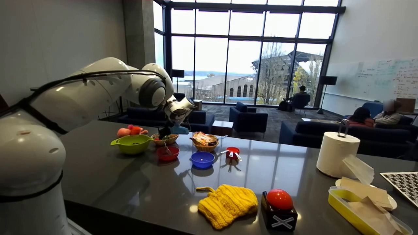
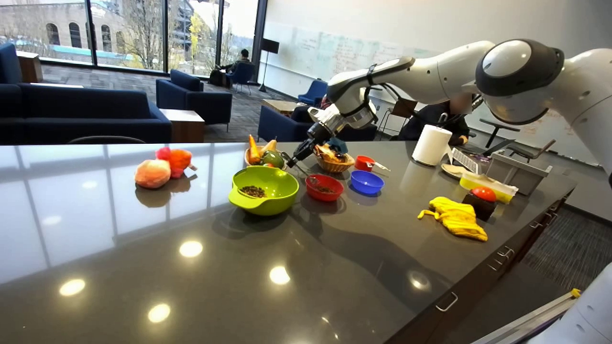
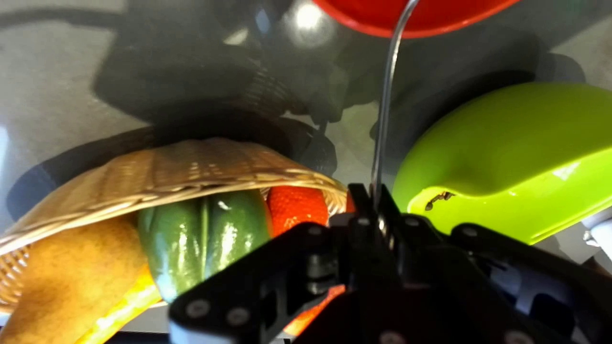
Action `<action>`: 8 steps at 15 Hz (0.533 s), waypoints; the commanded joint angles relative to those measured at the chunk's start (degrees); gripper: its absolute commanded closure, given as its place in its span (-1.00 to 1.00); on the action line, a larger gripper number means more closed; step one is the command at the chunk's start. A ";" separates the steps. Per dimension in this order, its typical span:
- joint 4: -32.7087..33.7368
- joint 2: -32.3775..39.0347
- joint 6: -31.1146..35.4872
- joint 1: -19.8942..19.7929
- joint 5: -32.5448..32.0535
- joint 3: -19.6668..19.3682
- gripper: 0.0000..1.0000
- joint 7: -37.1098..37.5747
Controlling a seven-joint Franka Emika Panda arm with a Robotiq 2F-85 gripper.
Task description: Remove the spoon in the yellow basket and use it to stir the content in the orange bowl
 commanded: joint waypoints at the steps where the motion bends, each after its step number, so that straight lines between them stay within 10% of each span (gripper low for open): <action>1: -3.53 -2.80 0.47 -0.48 0.07 -1.61 0.98 -2.16; 8: -6.61 -4.12 2.09 -2.00 0.77 -1.69 0.98 -7.88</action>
